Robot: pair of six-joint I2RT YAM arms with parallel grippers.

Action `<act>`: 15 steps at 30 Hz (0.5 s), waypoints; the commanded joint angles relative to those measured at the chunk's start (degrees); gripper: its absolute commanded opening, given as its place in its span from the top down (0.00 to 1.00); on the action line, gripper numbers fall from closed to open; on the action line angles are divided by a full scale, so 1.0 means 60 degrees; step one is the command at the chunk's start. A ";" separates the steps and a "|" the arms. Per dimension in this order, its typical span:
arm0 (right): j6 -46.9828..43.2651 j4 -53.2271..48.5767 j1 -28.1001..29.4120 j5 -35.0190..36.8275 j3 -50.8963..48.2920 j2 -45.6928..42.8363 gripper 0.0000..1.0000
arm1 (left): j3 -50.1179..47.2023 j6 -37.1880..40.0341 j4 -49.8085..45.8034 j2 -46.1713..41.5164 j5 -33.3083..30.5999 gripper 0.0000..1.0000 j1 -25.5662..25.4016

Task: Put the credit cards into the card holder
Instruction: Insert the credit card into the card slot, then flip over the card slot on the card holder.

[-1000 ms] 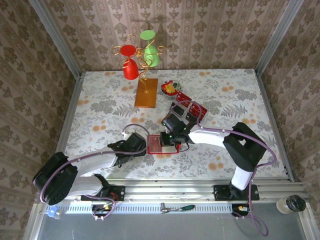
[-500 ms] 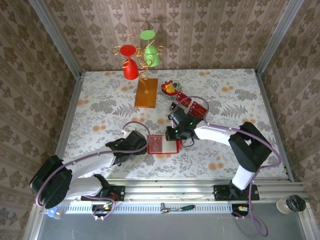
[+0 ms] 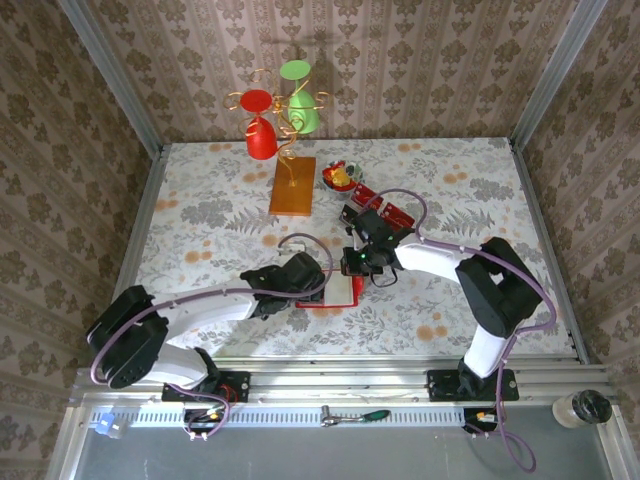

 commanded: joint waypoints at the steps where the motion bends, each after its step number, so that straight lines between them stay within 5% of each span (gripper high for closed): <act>1: -0.0213 -0.0174 0.0054 -0.0243 0.0188 0.0327 1.00 | 0.0247 -0.0234 0.0189 0.0275 0.0059 0.00 -0.0165; 15: 0.0019 0.0178 0.0383 -0.0387 0.0083 0.0768 1.00 | 0.0294 -0.0157 0.0698 0.1010 0.0272 0.00 -0.0305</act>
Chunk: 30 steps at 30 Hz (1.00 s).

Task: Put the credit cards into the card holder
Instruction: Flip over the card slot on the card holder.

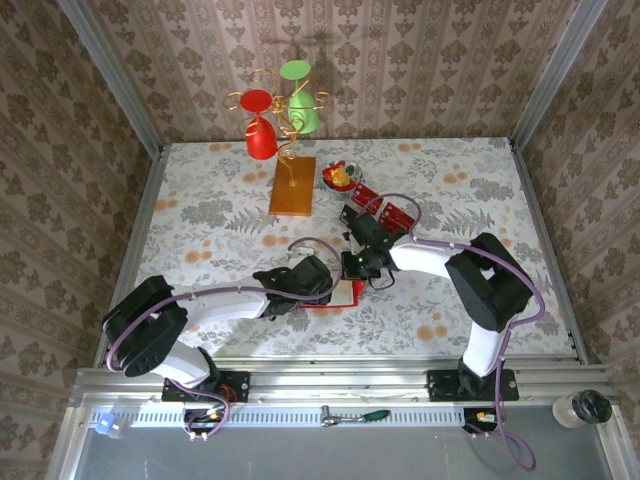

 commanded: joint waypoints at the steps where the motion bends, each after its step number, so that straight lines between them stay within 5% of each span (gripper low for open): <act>1: 0.0042 0.0031 0.0236 -0.0235 0.0053 0.0264 1.00 | 0.0191 -0.0080 0.0191 0.0196 0.0111 0.00 -0.0108; 23: 0.0276 0.0170 0.0333 -0.0280 0.0038 0.0207 0.98 | -0.0531 -0.0315 0.0436 0.0680 -0.0043 0.08 -0.0240; 30: 0.0274 -0.0108 0.0221 -0.0223 0.0179 -0.0365 0.86 | -0.0617 -0.0351 0.0480 0.0705 -0.0028 0.10 -0.0240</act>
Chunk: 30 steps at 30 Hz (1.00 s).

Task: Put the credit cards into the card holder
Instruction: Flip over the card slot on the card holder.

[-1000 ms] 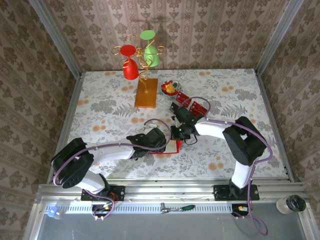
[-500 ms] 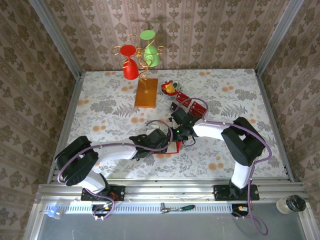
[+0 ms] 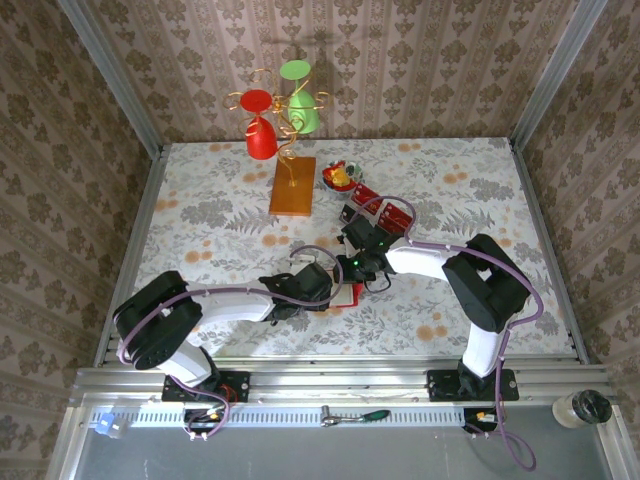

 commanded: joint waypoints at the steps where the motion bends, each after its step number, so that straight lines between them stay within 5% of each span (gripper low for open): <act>1: 0.0162 -0.0264 -0.0086 -0.0027 0.0134 -0.0534 0.82 | -0.0180 -0.0140 -0.0184 0.0139 -0.0101 0.10 -0.0105; 3: 0.0343 -0.0255 -0.0137 0.0155 0.0005 -0.0759 0.68 | -0.0206 -0.0140 -0.0157 0.0121 -0.0101 0.10 -0.0105; 6: 0.0553 -0.0107 -0.0167 0.0231 -0.0194 -0.0888 0.59 | -0.0213 -0.0153 -0.0134 0.0110 -0.0086 0.10 -0.0106; 30: 0.0929 0.0775 -0.0167 -0.0656 -0.0475 -0.0384 0.53 | -0.0316 -0.0184 -0.0126 -0.0052 -0.0118 0.09 -0.0127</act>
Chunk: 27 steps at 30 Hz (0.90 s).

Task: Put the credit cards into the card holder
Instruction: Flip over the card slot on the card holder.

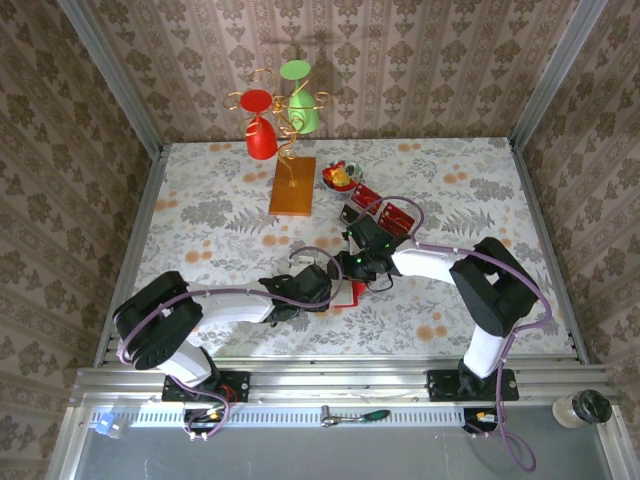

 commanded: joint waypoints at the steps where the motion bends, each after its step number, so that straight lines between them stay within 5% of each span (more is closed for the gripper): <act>1: -0.0029 0.0062 -0.0025 -0.0373 -0.0019 0.0032 0.54 | -0.0184 -0.0075 -0.0268 -0.0061 -0.0083 0.09 -0.0076; 11: 0.0215 0.0172 0.0192 -0.0863 0.0018 -0.0298 0.52 | -0.0133 0.0063 -0.0643 -0.0942 -0.0308 0.06 0.0002; 27: 0.0808 0.0091 0.1393 -0.0495 0.0937 0.0183 0.29 | -0.1328 0.0336 -0.1827 -0.4608 -0.0380 0.04 0.1498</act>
